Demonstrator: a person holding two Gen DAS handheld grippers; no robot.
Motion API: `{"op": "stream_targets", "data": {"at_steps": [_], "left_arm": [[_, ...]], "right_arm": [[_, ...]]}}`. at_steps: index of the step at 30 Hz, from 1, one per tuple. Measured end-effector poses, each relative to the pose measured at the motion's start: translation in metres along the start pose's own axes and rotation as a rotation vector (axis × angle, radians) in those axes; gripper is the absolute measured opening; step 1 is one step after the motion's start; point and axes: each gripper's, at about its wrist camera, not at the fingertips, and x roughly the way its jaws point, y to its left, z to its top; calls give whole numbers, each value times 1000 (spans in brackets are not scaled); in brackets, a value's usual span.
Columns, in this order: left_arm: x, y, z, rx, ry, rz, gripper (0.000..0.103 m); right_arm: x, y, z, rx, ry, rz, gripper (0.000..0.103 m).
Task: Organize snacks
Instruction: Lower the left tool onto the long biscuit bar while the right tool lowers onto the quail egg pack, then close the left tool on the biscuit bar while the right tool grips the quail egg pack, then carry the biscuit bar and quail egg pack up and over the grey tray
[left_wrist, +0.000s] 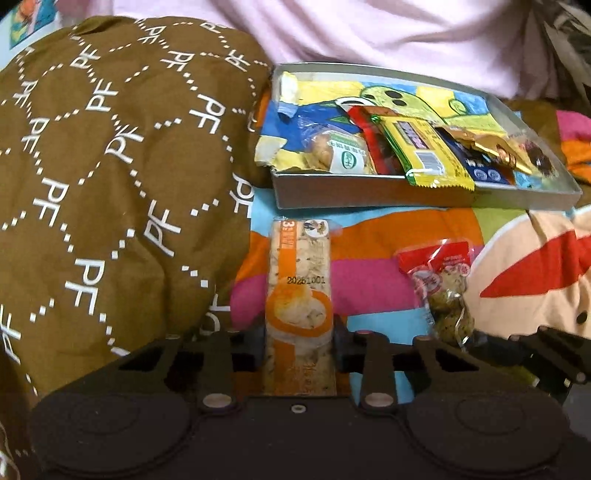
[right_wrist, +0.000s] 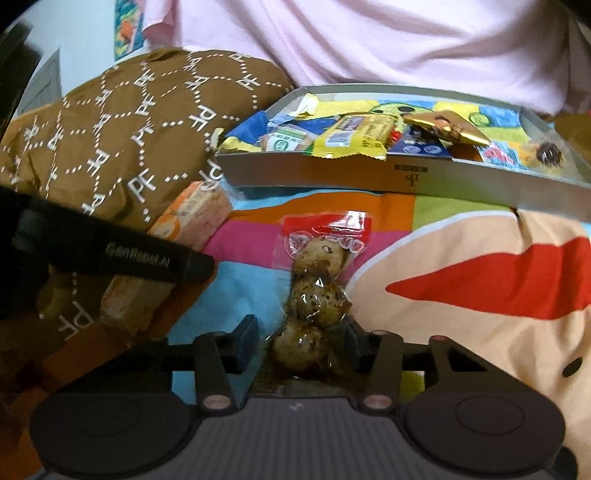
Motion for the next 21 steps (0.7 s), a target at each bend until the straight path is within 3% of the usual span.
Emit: {"op": "stream_targets", "data": {"at_steps": [8, 21], "left_arm": [[-14, -1, 2, -106, -39, -22, 35], [-44, -17, 25, -158, -172, 17, 35]], "right_arm": [[-17, 34, -4, -321, -78, -161, 44], [-45, 24, 4, -345, -223, -290, 44]]}}
